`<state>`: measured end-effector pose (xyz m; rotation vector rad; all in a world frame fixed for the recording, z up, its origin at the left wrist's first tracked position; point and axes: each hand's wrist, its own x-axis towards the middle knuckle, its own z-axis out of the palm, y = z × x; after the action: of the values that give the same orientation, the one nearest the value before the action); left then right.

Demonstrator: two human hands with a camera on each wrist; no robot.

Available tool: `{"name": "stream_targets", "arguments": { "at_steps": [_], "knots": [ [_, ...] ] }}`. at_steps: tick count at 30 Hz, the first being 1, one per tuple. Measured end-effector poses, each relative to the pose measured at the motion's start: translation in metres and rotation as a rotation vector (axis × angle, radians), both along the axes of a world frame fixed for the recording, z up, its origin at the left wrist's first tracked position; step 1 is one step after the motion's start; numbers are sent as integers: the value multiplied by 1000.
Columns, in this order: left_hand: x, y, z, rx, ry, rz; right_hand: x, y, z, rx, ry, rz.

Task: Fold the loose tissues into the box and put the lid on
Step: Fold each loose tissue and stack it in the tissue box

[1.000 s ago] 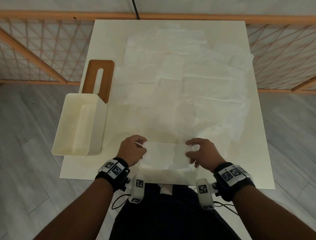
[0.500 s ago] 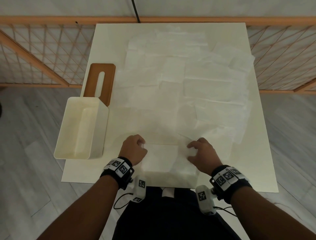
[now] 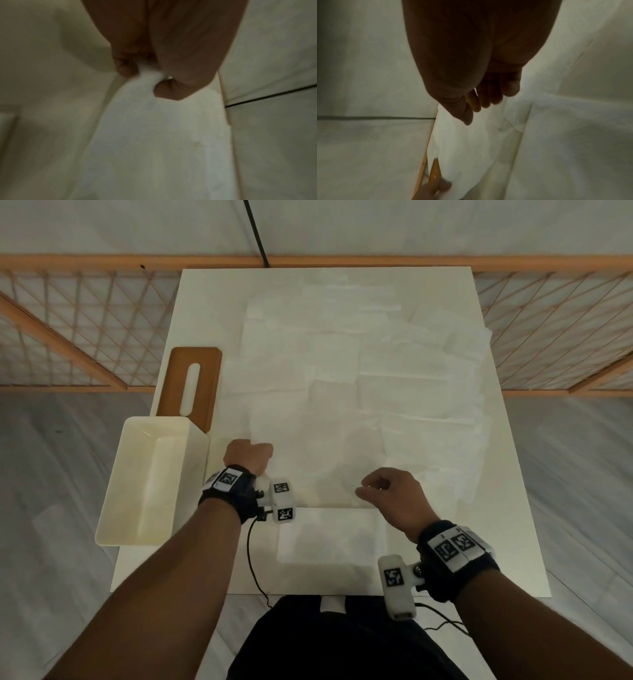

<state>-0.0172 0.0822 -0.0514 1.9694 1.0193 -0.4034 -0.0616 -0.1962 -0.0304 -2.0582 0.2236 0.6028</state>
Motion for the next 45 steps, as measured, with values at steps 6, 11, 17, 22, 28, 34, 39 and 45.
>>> {"name": "stream_targets", "arguments": {
  "at_steps": [6, 11, 17, 22, 28, 34, 39, 45],
  "knots": [
    [-19, -14, 77, -487, -261, 146, 21, 18, 0, 432, 339, -236],
    [-51, -6, 108, -795, -390, 140, 21, 44, 11, 810, 624, -235],
    [-81, -4, 113, -964, -482, 221, 33, 52, 48, 968, 300, -188],
    [-72, 1, 111, -703, -416, 201, 41, 28, 69, 757, 143, -85],
    [-67, -12, 101, -541, -455, 74, 37, 9, 71, 710, 115, -43],
    [-66, -24, 93, -671, -437, 69, 34, -2, 64, 571, 35, -24],
    [-65, -15, 88, -527, -450, -53, 36, -6, 67, 567, 36, -71],
    [-69, -15, 86, -560, -513, -103, 35, -10, 64, 570, -45, -115]
  ]
}}
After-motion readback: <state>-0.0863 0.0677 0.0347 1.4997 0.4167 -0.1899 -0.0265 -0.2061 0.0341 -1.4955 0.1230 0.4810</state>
